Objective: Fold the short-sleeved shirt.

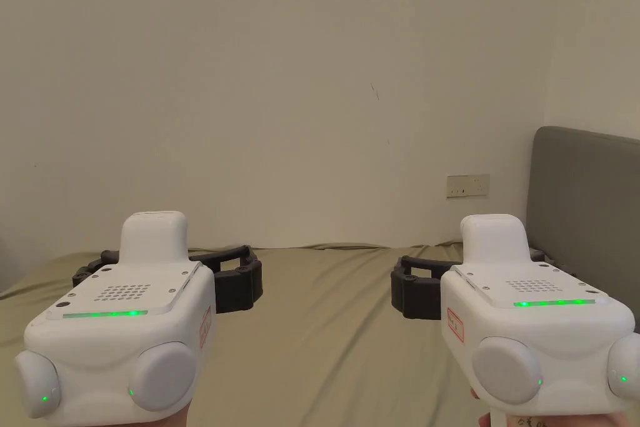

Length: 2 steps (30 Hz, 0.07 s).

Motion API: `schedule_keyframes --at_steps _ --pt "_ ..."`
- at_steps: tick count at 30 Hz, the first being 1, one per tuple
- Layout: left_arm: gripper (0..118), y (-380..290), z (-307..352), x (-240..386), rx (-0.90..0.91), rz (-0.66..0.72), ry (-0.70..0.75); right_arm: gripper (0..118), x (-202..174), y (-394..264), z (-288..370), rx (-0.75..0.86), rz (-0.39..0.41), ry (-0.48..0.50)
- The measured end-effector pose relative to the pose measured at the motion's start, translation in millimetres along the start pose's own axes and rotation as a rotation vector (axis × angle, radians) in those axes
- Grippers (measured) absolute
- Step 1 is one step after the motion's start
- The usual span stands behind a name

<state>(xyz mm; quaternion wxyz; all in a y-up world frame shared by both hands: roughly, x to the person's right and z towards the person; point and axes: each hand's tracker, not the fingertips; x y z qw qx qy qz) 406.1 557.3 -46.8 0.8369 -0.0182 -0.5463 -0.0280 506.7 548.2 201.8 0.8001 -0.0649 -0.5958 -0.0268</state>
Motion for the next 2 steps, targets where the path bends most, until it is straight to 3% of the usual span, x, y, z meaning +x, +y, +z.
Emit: schedule_keyframes --at_steps 2 --pt "118 0.5 -0.1 0.0 0.0 -0.003 0.005 118 0.1 0.7 1.1 0.004 0.0 0.002"
